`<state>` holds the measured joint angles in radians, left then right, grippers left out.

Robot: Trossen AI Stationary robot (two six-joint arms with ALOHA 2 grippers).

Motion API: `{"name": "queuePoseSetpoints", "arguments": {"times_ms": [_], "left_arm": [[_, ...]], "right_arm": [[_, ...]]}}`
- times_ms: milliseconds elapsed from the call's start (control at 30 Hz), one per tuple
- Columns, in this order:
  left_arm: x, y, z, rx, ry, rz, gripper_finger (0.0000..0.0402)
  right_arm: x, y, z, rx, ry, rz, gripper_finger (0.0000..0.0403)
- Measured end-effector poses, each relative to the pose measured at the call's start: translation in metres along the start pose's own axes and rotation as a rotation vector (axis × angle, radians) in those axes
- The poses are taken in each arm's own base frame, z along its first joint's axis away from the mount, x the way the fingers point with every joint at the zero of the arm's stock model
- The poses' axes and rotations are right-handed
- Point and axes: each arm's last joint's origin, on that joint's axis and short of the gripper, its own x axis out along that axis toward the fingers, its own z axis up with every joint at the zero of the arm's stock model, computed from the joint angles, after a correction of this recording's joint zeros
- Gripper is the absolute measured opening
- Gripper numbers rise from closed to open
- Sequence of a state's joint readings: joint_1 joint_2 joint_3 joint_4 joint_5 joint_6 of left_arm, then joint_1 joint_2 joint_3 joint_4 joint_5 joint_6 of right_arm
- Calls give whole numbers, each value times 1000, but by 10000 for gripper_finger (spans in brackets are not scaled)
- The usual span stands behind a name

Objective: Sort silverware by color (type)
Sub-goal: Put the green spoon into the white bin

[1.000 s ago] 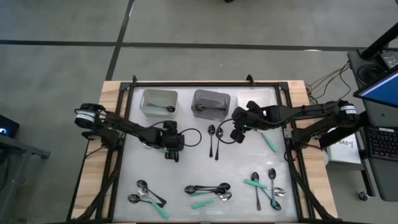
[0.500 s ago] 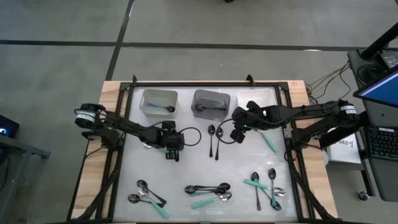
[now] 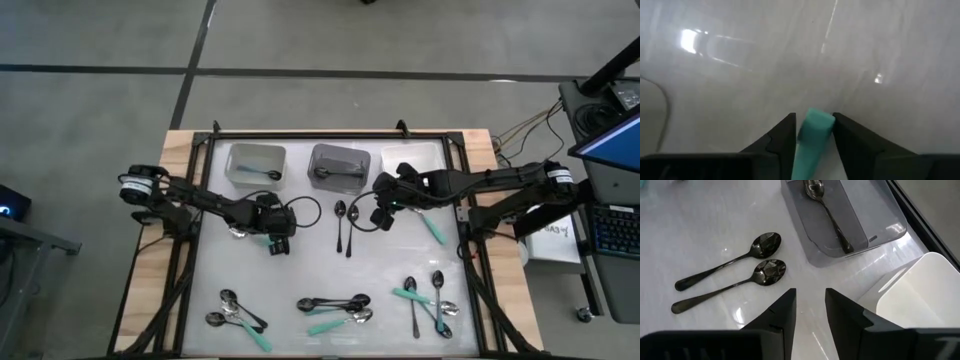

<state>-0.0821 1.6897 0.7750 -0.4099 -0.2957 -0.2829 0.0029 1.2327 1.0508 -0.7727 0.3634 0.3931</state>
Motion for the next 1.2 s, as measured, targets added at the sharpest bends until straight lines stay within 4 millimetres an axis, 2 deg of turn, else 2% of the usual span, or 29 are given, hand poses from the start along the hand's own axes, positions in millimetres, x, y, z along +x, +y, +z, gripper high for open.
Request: {"name": "queuePoseSetpoints", "arguments": {"times_ms": [133, 467, 633, 733, 900, 1200], "left_arm": [[0, 0, 0, -50, 2, -10, 52], [-1, 2, 2, -93, -12, -3, 49], [-11, 3, 9, -80, -44, -15, 48], [-22, 3, 23, -81, -97, -42, 18], [-51, -1, 63, -97, -286, -85, 16], [-103, -11, 118, -72, -684, -162, 16]], "right_arm": [[0, 0, 0, 0, 0, 0, 93], [0, 0, 0, 0, 0, 0, 99], [0, 0, 0, 2, -1, -1, 91], [0, 0, 0, 7, -1, -1, 89], [0, 0, 0, 7, -2, -3, 94], [-5, -5, -6, -6, 42, -22, 109]]}}
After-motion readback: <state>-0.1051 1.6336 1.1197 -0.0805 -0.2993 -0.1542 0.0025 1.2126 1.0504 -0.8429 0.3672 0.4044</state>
